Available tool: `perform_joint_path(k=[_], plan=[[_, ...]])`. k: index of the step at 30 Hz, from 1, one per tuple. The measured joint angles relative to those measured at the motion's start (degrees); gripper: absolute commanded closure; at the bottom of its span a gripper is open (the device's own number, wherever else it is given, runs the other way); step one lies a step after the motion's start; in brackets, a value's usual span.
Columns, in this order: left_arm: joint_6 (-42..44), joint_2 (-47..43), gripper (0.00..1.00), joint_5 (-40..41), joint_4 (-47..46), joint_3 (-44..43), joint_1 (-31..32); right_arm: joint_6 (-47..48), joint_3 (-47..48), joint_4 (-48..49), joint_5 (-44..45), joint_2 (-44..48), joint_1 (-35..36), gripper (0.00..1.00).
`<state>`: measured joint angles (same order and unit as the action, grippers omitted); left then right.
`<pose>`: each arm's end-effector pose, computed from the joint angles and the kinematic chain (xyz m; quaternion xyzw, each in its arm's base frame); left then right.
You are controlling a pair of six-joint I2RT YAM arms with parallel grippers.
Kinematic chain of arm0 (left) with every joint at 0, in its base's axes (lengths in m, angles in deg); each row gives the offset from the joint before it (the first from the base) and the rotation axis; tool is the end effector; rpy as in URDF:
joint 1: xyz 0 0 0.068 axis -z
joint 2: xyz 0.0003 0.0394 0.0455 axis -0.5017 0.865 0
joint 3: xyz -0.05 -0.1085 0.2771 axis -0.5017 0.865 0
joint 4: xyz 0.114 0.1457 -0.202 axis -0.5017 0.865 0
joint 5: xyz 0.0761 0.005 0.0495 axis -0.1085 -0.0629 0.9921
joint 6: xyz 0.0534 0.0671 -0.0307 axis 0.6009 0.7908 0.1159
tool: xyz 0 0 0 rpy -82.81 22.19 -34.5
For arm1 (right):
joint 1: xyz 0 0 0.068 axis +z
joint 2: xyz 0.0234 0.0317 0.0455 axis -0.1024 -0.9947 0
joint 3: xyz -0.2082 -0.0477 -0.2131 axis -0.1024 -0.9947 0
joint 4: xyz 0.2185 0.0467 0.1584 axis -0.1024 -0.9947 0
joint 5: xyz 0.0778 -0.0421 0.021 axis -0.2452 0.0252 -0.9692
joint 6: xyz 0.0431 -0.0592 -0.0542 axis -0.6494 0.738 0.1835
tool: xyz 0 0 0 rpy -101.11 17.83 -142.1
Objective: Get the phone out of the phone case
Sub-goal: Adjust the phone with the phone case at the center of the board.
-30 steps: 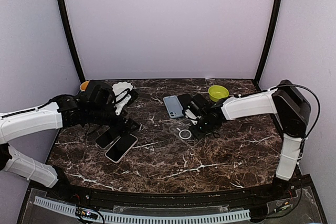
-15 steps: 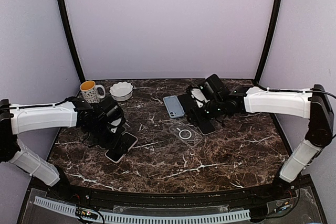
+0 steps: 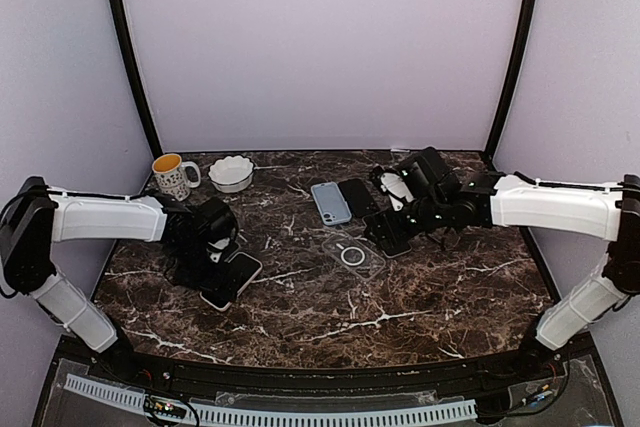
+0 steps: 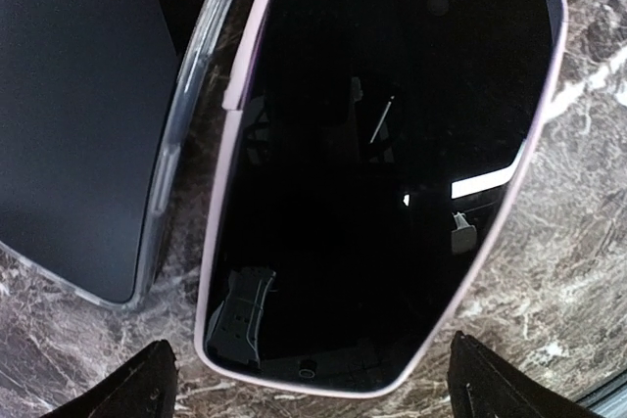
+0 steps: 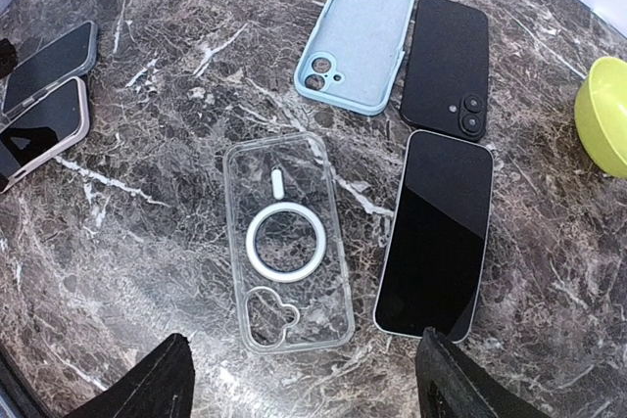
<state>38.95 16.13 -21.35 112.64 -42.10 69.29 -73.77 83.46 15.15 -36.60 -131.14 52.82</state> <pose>0.2139 -0.1720 0.1475 0.1139 0.9892 -0.0410 0.0828 0.2506 0.2573 0.2423 -0.2661 0.8900 0.1422 0.3418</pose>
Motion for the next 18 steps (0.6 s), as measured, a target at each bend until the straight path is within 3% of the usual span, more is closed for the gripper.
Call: perform_joint_path(k=[7,18], plan=[[1.18,3.43,0.02,-0.66,-2.14,0.37,-0.15,-0.11,-0.5,0.44,-0.11,2.43,0.0,0.14],[3.89,5.53,0.12,-1.31,-1.68,-0.68,-0.13,-0.09,-0.59,0.42,-0.13,2.78,0.0,0.14]])
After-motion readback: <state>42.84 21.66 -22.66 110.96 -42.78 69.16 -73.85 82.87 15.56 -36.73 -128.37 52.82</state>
